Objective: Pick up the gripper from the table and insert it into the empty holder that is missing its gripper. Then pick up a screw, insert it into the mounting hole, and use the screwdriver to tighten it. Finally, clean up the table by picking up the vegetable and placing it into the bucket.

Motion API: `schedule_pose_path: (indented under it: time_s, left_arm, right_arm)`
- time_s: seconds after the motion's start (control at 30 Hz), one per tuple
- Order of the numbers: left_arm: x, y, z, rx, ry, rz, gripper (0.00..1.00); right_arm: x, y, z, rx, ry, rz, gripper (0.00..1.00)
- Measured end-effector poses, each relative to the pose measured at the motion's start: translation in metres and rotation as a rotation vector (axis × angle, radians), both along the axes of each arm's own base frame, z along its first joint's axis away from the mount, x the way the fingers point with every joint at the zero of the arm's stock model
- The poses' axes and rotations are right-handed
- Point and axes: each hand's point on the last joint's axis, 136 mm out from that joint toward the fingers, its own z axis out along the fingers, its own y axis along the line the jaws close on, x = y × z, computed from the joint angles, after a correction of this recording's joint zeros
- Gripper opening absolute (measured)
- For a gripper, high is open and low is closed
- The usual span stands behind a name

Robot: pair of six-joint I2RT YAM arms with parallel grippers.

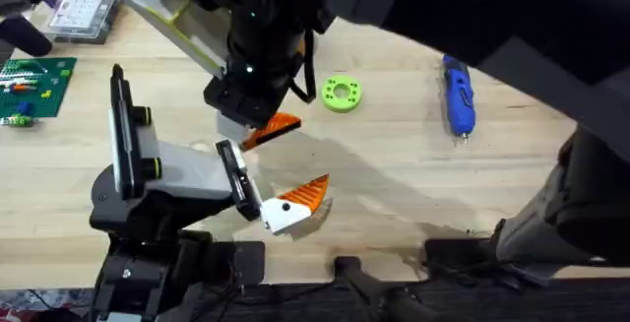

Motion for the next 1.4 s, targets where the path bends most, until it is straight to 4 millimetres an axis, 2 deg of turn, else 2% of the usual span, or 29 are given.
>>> schedule_pose_path:
  time_s: [0.47, 0.57, 0.67, 0.7, 1.4]
  left_arm:
    - [0.0000, 0.0000, 0.0000, 0.000, 0.000, 0.000, 0.987]
    - [0.0000, 0.0000, 0.0000, 0.000, 0.000, 0.000, 0.987]
    - [0.0001, 0.0000, 0.0000, 0.000, 0.000, 0.000, 0.987]
    - [0.0000, 0.0000, 0.0000, 0.000, 0.000, 0.000, 0.987]
    - [-0.0002, -0.0001, 0.0000, 0.000, 0.000, -0.001, 0.987]
  right_arm:
    - [-0.0002, -0.0003, -0.0001, -0.001, 0.001, 0.000, 0.222]
    - [-0.0002, -0.0003, -0.0001, -0.001, 0.001, 0.000, 0.176]
    - [-0.0012, -0.0001, -0.0001, 0.000, 0.007, -0.003, 0.022]
    - [-0.0017, 0.0002, -0.0001, 0.000, 0.006, -0.002, 0.012]
    - [-0.0068, -0.0069, -0.0021, -0.031, 0.024, 0.002, 0.007]
